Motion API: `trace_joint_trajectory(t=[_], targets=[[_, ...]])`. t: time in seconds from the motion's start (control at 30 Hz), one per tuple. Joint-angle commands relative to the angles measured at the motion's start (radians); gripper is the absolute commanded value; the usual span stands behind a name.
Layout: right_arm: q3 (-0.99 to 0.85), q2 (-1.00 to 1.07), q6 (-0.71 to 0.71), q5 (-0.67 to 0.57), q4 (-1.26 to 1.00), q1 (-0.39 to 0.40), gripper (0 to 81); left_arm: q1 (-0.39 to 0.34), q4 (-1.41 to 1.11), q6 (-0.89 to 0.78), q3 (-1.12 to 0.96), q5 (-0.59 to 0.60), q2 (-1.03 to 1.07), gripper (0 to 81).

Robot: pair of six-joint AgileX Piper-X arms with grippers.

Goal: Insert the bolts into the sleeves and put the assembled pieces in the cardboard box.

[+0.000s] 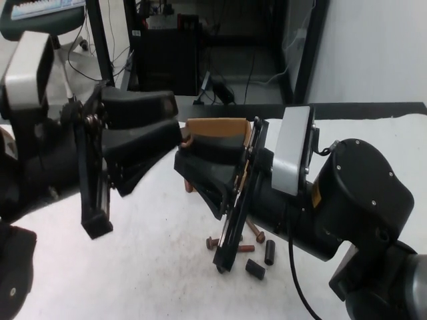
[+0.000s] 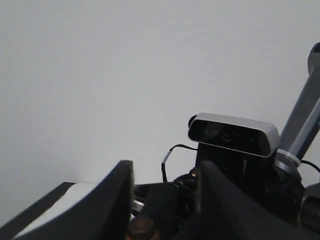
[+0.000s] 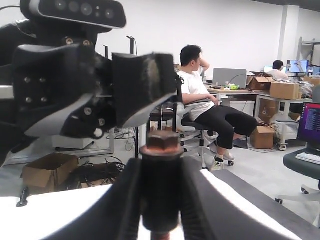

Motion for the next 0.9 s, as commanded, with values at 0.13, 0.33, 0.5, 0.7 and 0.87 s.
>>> trace_joint_trajectory(t=[0.13,0.33,0.5,0.7,0.87], targets=[[-0.006,-0.008,0.001,0.011,0.084,-0.047,0.8,0.081,-0.070,-0.008,-0.008,-0.190,-0.089,31.2],[-0.006,-0.008,0.001,0.055,0.186,-0.120,0.8,0.130,-0.055,-0.008,-0.008,-0.190,-0.179,0.3],[-0.036,-0.008,0.041,0.123,0.307,-0.185,0.8,0.131,-0.002,-0.008,-0.004,-0.170,-0.215,0.4],[-0.236,0.025,-0.002,0.234,0.698,-0.260,0.8,0.131,0.049,0.001,0.080,-0.141,-0.270,0.3],[-0.436,0.140,-0.067,0.249,0.871,-0.312,0.8,0.131,0.068,0.003,0.211,-0.188,-0.342,0.3]])
